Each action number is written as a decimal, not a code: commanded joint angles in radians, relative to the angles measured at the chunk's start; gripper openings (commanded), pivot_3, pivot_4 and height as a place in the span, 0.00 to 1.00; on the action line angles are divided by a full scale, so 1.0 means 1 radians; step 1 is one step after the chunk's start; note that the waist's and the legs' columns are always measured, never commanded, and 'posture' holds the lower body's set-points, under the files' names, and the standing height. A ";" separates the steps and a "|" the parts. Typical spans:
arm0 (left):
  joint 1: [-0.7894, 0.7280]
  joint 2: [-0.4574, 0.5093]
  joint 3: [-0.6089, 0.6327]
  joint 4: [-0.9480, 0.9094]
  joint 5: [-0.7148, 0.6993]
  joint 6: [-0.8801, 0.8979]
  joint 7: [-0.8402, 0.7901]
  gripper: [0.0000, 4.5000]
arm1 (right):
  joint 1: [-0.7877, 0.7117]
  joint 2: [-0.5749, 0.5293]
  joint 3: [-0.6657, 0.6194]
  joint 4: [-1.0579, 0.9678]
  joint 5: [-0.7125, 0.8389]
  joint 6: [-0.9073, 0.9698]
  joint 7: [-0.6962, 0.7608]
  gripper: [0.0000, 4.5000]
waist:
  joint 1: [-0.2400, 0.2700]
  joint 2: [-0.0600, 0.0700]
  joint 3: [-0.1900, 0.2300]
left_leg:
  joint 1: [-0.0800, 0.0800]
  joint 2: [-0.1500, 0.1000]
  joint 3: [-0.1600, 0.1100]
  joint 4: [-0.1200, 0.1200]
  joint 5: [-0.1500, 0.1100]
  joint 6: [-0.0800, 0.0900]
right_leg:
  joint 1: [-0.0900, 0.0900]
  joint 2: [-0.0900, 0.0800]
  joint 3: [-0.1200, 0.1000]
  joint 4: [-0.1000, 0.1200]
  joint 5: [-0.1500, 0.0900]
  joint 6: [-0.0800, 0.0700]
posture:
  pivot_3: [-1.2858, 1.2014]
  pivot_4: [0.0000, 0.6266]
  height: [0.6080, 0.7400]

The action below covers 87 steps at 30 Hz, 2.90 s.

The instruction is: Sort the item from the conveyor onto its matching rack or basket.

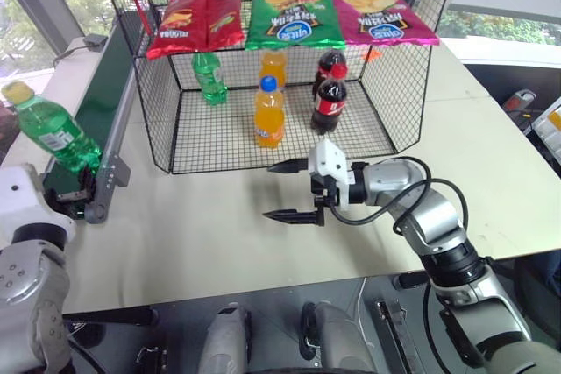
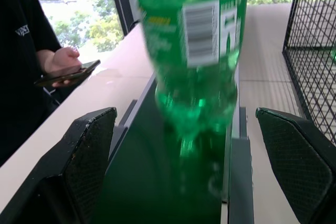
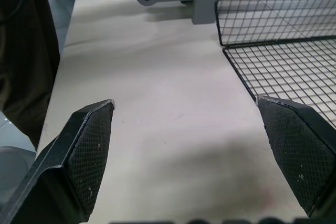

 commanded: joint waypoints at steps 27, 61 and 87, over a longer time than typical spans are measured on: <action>-0.167 0.110 -0.014 -0.099 -0.074 0.010 -0.022 0.64 | 0.016 -0.016 -0.014 0.009 -0.029 -0.038 -0.016 1.00 | 0.000 -0.001 0.000 | 0.000 0.000 0.000 0.000 0.000 0.000 | 0.000 0.000 0.000 0.000 0.002 0.003 | 0.52 0.24 1.00; -0.541 -0.108 -0.620 0.556 0.207 -0.308 -0.066 0.64 | -0.030 0.003 0.010 0.034 -0.158 0.173 -0.224 1.00 | 0.001 0.000 0.000 | -0.001 0.000 0.001 -0.001 0.000 0.000 | 0.000 0.000 0.000 0.000 0.002 0.004 | 0.52 0.24 1.00; -0.600 -0.155 -0.583 0.735 0.234 -0.389 -0.071 0.98 | -0.033 0.013 0.006 0.041 -0.167 0.164 -0.233 1.00 | 0.000 0.000 0.000 | -0.001 0.000 0.001 0.000 0.000 0.000 | 0.000 0.000 0.000 0.000 0.002 0.004 | 0.52 0.24 1.00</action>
